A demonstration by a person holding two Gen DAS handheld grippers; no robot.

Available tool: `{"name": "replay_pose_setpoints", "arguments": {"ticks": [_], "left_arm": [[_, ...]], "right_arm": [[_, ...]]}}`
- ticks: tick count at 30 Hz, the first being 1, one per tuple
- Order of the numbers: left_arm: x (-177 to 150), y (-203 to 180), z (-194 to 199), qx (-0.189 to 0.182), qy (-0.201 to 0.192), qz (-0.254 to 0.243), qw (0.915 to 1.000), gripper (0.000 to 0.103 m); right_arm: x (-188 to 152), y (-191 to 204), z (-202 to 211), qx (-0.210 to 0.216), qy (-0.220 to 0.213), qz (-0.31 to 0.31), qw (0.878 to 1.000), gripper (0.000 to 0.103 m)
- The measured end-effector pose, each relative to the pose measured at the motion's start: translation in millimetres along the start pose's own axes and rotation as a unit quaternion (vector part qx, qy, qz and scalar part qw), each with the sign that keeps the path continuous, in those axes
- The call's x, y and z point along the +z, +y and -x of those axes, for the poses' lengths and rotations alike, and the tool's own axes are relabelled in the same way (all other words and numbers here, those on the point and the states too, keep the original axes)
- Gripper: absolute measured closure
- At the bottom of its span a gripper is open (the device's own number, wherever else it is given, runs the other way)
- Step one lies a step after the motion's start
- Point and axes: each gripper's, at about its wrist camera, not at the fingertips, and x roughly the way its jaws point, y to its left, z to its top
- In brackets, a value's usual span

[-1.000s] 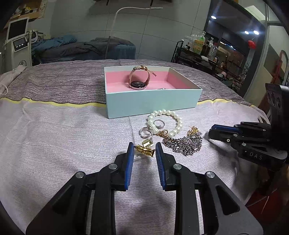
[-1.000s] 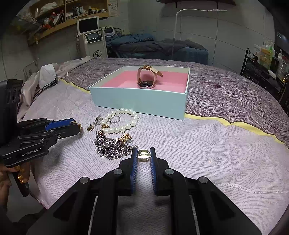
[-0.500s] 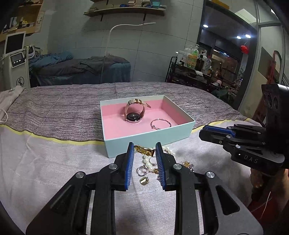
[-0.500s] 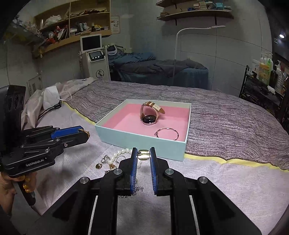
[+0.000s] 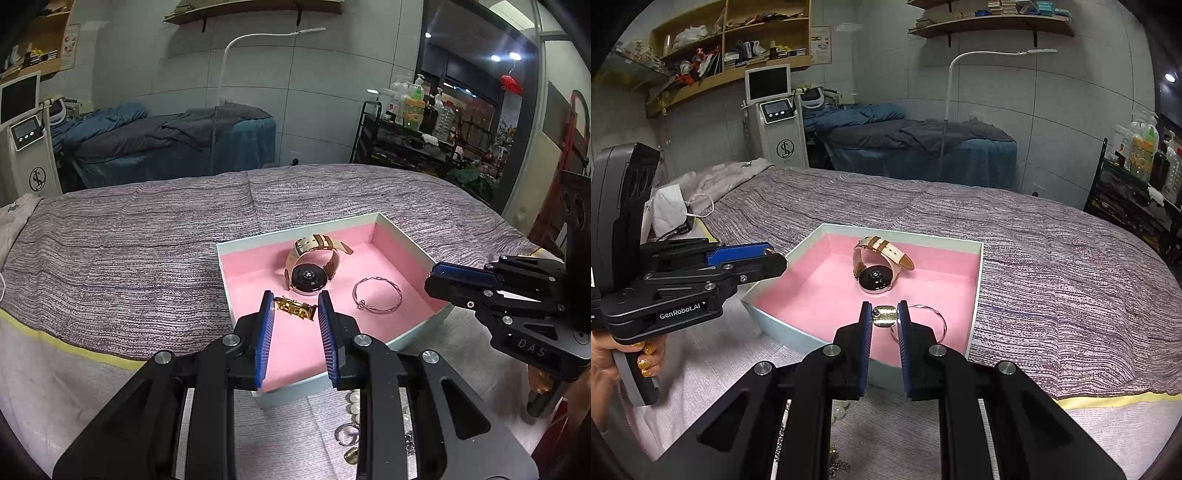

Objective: Organize jewelry
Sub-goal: 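Lower the gold ring and charm into the box while both tools open, then move both open tools back over the remaining jewelry pile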

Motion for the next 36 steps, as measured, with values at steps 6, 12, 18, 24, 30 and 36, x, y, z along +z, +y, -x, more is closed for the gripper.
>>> {"name": "replay_pose_setpoints", "arguments": {"ticks": [6,12,18,24,30,36], "left_arm": [[-2.5,0.1,-18.4,0.004,0.017,0.0,0.9998,0.078],[-5.4,-0.6,-34.7,0.004,0.035,-0.003,0.9994,0.078],[-5.2,-5.0,-43.9,0.012,0.04,-0.012,0.9991,0.075],[2.1,-7.8,-30.7,0.015,0.002,-0.007,0.9999,0.037],[3.2,-7.5,3.9,0.023,-0.041,0.0,0.9989,0.014],[-20.5,-7.0,37.1,0.017,-0.057,0.026,0.9979,0.01]], "right_arm": [[-1.0,-4.1,-12.6,-0.008,0.013,0.0,1.0,0.09],[-3.2,-4.3,-22.0,-0.008,0.024,0.009,1.0,0.09],[-4.3,-5.4,-26.3,-0.011,0.025,0.011,1.0,0.086],[-2.2,-6.7,-12.2,-0.024,-0.014,0.014,1.0,0.065],[-5.8,-10.7,7.5,-0.043,-0.022,0.0,0.999,0.057],[-20.5,-10.3,33.9,-0.042,-0.024,-0.026,0.998,0.049]]}}
